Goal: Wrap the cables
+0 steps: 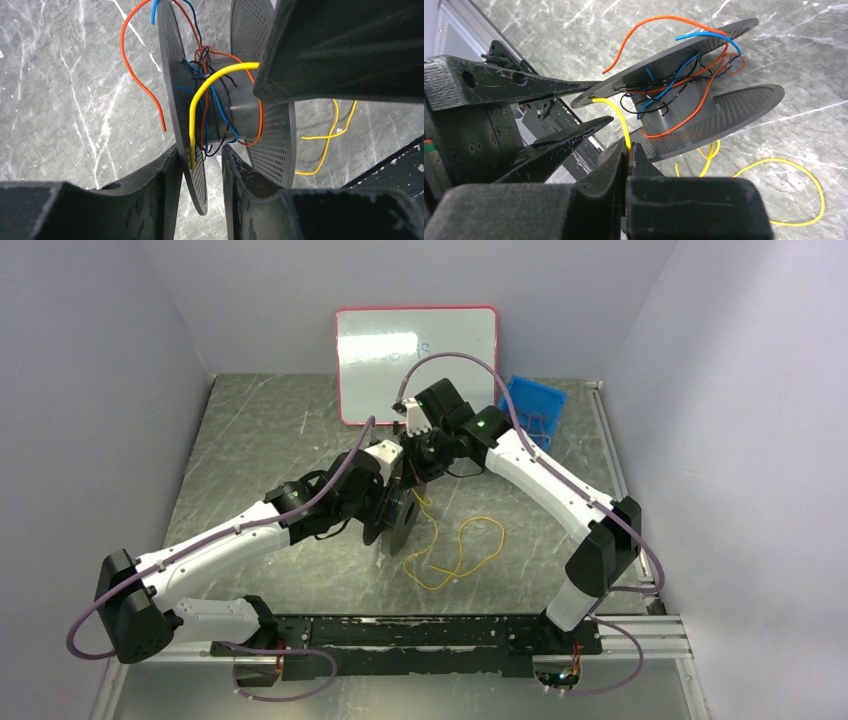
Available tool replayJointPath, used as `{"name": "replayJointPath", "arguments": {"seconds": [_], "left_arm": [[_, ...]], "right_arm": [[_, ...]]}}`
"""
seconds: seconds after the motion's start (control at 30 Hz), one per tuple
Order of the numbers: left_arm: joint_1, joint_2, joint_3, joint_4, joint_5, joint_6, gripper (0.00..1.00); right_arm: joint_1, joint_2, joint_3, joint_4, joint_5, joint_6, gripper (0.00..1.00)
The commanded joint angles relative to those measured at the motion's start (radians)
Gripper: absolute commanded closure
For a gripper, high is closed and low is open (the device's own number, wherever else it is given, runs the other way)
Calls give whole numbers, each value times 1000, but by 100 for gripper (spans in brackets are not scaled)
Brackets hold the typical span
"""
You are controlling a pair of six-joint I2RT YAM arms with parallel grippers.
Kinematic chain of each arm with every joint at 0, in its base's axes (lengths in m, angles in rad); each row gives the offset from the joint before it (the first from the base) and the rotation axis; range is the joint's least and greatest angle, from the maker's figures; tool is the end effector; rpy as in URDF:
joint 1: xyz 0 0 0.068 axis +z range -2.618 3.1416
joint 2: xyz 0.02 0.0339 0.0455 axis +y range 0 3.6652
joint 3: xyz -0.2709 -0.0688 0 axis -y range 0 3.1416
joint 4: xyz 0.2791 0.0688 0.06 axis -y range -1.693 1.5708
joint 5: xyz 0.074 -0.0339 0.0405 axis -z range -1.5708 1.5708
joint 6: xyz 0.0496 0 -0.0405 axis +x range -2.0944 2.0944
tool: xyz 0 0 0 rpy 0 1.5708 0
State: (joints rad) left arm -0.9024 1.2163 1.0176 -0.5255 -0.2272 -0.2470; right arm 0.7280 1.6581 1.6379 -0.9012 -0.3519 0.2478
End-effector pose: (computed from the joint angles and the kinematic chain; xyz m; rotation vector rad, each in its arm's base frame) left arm 0.1966 -0.2309 0.2902 0.6264 2.2089 -0.3420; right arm 0.2848 0.2768 0.3417 -0.7720 2.4969 0.8214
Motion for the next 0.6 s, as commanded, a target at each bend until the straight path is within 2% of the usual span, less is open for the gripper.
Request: {"name": "replayJointPath", "arguments": {"seconds": [0.0,0.57], "left_arm": [[-9,-10,4,23,10,9,61],[-10,5,1,28,14,5,65]], "right_arm": [[13,18,23,-40,1,-2,100],[44,7,-11,-34,-23,0,100]]}}
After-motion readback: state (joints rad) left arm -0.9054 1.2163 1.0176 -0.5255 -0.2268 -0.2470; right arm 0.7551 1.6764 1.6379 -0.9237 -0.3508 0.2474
